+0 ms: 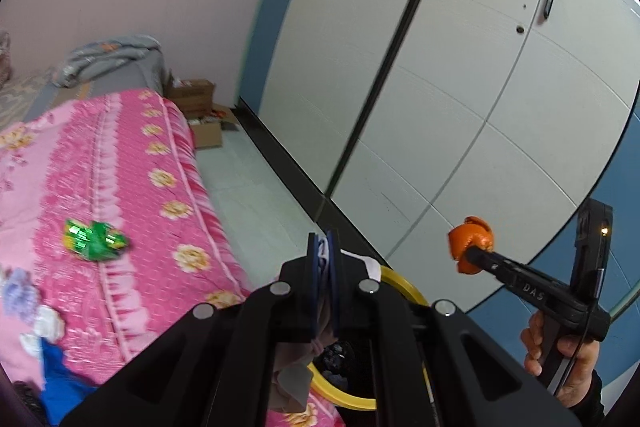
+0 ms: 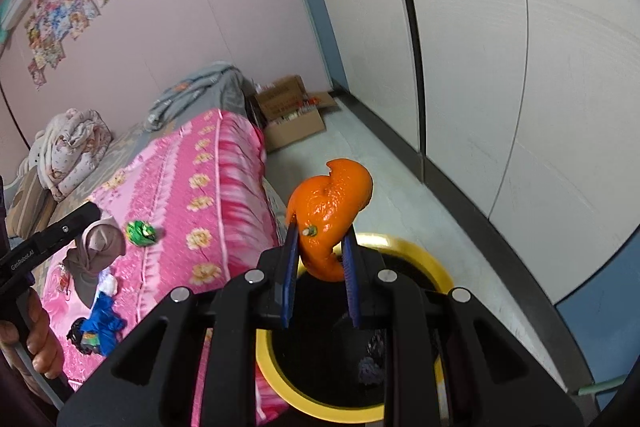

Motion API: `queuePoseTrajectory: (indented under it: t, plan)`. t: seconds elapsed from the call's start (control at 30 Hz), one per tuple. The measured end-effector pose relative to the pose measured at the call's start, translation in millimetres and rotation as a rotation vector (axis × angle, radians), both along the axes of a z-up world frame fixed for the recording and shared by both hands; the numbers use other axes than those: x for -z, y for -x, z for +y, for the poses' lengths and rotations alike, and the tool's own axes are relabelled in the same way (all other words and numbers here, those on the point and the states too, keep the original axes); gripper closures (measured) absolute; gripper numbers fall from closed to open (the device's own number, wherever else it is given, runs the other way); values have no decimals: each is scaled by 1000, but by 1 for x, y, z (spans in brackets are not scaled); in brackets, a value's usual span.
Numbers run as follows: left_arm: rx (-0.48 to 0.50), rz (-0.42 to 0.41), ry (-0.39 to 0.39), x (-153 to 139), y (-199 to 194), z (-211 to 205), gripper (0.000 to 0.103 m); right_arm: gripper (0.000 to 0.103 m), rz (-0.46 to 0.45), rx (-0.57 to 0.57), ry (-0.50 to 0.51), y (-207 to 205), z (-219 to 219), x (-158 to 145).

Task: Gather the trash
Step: 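Carry the orange and sock over the yellow bin with both tools, then open both tools to drop the orange and sock into the bin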

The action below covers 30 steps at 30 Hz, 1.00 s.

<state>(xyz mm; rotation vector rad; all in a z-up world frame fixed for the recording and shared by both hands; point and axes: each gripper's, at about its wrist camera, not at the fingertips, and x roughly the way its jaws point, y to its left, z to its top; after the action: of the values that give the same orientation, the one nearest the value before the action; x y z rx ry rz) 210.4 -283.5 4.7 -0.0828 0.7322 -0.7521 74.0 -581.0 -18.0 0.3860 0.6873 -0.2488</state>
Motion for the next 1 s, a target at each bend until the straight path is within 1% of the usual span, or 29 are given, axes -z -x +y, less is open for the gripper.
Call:
queuePoseTrajectory:
  t: [0.27,0.47,0.7,0.8,1.0]
  plan:
    - [81,89,-29,52,-8,-48,99,83,83,13,-34,6,-14,47]
    - [123,125,-59,79,-11,-78,99,83,128,16,-57,9,-27,72]
    - [163,154,-83,100,-10,-101,99,83,182,13,-79,3,-34,100]
    - [164,164,-99,107,-13,-107,99,83,198,14,-83,2,-37,108]
    - [181,181,-100,116,-18,-115,99,82,215,5,-85,-2,-37,118]
